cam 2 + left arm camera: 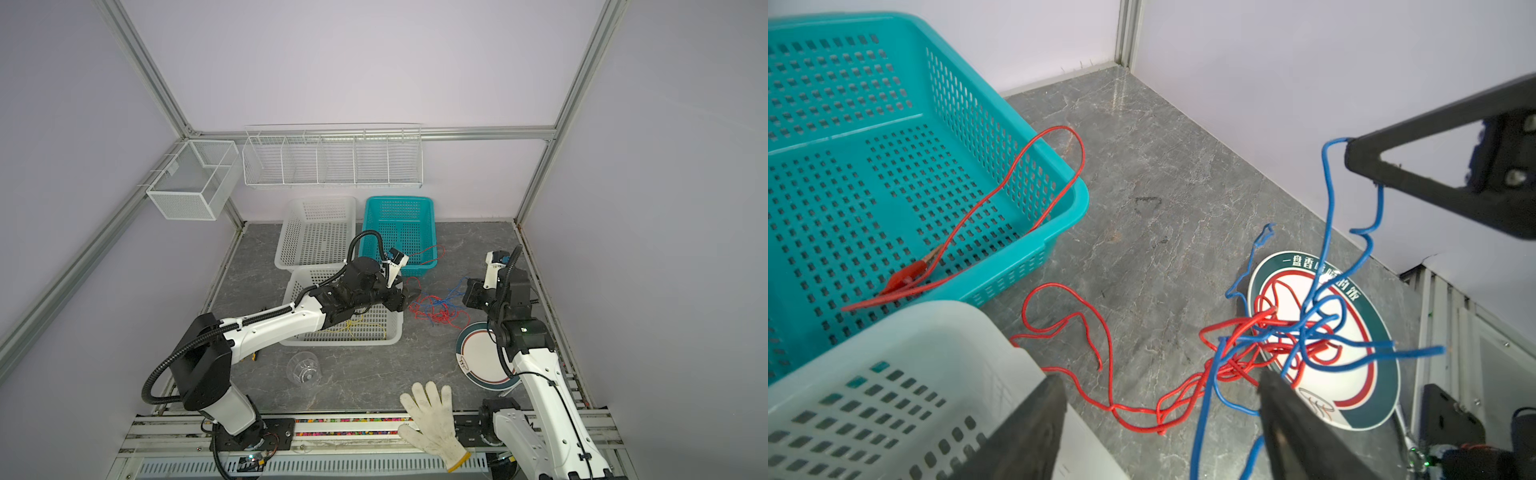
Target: Untangle the cables
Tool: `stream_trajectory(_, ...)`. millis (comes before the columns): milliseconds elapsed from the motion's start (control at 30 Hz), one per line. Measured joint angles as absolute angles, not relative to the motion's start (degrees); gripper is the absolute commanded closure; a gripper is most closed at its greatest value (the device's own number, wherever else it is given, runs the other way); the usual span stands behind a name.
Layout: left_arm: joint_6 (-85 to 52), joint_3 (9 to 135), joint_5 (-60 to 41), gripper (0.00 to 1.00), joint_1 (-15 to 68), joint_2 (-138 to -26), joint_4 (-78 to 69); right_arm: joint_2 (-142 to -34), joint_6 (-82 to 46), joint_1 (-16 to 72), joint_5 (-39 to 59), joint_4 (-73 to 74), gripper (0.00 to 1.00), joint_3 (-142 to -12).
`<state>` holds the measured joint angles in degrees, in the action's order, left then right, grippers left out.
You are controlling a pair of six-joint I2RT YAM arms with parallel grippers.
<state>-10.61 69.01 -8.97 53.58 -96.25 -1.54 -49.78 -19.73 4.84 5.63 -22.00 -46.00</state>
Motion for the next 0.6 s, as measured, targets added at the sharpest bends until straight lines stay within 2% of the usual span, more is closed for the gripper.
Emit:
stream_trajectory(133,-11.9,70.0,-11.5,0.67,53.6,-98.0,-1.9,-49.8,-19.9,4.8,5.6,-21.6,0.93,-45.1)
stream_trajectory(300,-13.3,72.1,-15.0,0.88,53.6,-100.5,-1.9,-50.2,-20.4,4.8,5.6,-21.1,0.93,-44.3)
stream_trajectory(433,-13.3,72.4,-16.4,0.89,53.6,-100.8,-2.0,-50.3,-20.6,4.8,5.2,-20.4,0.93,-44.1)
stream_trajectory(467,-13.3,72.4,-16.6,0.87,53.6,-100.8,-2.0,-50.3,-20.7,4.8,5.0,-20.2,0.93,-44.1)
stream_trajectory(533,-13.3,72.4,-16.9,0.75,53.6,-100.8,-2.0,-50.3,-20.8,4.8,4.6,-19.9,0.93,-44.0)
stream_trajectory(600,-13.4,72.4,-17.2,0.7,53.6,-100.8,-1.8,-50.3,-20.8,4.8,4.2,-19.6,0.93,-44.0)
